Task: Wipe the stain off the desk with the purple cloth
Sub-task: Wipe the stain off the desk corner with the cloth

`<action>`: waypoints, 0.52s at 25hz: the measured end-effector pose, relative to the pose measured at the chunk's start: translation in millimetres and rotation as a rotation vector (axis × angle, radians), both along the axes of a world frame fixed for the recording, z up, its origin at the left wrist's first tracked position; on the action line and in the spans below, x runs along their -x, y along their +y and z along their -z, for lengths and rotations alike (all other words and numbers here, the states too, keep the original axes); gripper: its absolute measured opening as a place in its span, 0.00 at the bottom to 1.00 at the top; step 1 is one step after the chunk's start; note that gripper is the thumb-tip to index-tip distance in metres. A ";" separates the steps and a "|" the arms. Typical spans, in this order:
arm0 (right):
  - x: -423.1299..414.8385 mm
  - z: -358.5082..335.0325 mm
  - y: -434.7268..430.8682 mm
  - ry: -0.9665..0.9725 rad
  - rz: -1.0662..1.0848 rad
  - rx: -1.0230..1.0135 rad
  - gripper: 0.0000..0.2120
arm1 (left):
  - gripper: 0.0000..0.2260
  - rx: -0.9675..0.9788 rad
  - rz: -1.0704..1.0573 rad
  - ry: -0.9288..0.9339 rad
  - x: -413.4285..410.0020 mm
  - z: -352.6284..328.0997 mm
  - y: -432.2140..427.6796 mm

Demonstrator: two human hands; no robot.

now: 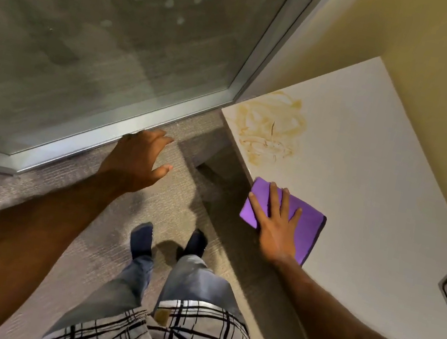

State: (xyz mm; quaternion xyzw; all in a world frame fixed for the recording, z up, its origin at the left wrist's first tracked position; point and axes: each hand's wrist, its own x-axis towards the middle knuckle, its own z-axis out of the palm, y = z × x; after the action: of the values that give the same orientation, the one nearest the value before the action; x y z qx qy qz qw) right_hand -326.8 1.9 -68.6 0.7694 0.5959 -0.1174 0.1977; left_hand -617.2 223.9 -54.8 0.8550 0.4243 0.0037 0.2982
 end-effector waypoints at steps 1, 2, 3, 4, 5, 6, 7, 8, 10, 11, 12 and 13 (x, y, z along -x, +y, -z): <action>2.7 0.2 16.7 0.010 -0.012 -0.011 0.48 | 0.29 -0.015 0.023 0.008 -0.5 -0.3 2.4; 6.8 0.0 34.4 0.027 -0.023 -0.018 0.48 | 0.29 -0.023 0.035 0.018 -1.5 0.2 4.5; 10.2 1.0 49.0 0.038 -0.033 -0.031 0.47 | 0.29 -0.033 0.036 0.024 -2.2 1.9 5.9; 11.2 2.3 57.8 0.039 -0.041 -0.040 0.47 | 0.30 -0.043 0.036 0.028 -2.8 4.0 6.6; 10.2 3.4 58.0 0.038 -0.043 -0.034 0.47 | 0.30 -0.048 0.040 0.031 -3.9 6.4 6.0; 8.6 2.4 51.0 0.037 -0.047 -0.023 0.47 | 0.31 -0.045 0.045 0.031 -4.8 7.8 5.5; 6.2 -0.4 37.7 0.038 -0.056 -0.007 0.47 | 0.32 -0.038 0.046 0.030 -5.8 8.2 4.7; 3.2 -3.1 20.5 0.043 -0.062 0.010 0.46 | 0.33 -0.033 0.042 0.037 -6.0 8.6 3.6; -2.1 -9.1 -4.5 0.030 -0.067 0.052 0.45 | 0.33 -0.054 0.028 0.075 -5.4 9.3 2.1; -3.7 -9.1 -6.4 0.010 -0.066 0.062 0.45 | 0.33 -0.073 0.023 0.100 -6.3 10.7 1.6; -4.7 -7.0 0.2 0.008 -0.060 0.058 0.46 | 0.34 -0.091 0.024 0.133 -8.8 13.2 1.3; -4.3 -3.8 12.0 0.020 -0.053 0.049 0.47 | 0.34 -0.099 0.027 0.170 -11.9 16.0 0.9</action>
State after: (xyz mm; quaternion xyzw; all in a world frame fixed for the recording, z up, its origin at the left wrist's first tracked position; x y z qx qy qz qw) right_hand -322.5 13.9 -64.7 0.7469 0.6151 -0.1345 0.2136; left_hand -605.4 224.7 -70.9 0.8716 0.4357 -0.0520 0.2186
